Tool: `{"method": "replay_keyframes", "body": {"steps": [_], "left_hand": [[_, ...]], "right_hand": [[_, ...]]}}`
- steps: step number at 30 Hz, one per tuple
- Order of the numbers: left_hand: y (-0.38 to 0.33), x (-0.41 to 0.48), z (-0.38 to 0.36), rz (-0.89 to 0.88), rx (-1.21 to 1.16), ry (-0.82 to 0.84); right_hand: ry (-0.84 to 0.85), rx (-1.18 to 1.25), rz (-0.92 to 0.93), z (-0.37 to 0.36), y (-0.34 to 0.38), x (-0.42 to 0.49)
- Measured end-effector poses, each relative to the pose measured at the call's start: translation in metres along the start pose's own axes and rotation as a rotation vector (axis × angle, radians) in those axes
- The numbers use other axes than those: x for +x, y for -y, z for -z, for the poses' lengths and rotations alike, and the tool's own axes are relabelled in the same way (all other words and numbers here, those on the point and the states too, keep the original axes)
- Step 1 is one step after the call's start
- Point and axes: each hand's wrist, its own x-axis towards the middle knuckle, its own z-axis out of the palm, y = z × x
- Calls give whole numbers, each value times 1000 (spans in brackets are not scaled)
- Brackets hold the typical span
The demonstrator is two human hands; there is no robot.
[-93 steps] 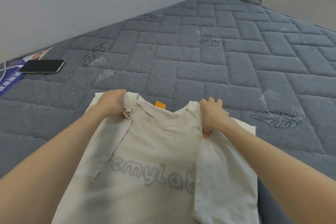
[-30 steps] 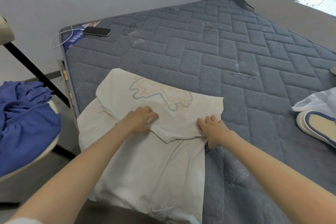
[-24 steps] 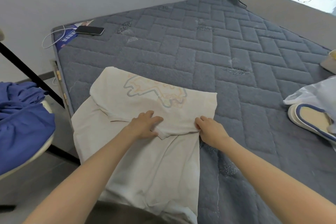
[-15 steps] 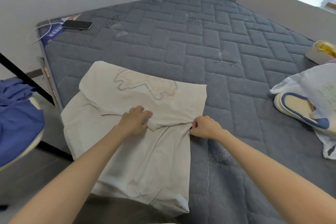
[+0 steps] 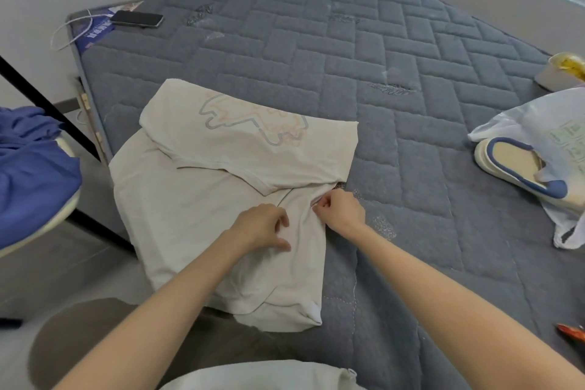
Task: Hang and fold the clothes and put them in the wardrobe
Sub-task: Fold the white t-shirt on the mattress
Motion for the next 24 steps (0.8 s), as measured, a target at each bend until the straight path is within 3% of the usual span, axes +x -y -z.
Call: {"method": "replay_keyframes", "body": {"steps": [5,10,16,19,21,24], "left_hand": [[-3,-7,-16,55,-26,-99],[-10,-11,-12,5,-97,-10],[-18,-22,-9,-104,-223,123],[-17,-27,-12,-79,-222,58],[-16,-32,-11,-66,-216,31],[-14,-41,-7,-62,-177,98]], "right_hand": [[57,113,-36,5,-9,-2],[83,215,-231,18,-33,-10],[199,186,-272,23,-33,-20],[118,1,-146,21,-31,-29],[23,10,59,19,-33,-34],[111,17,407,20,-29,-48]]}}
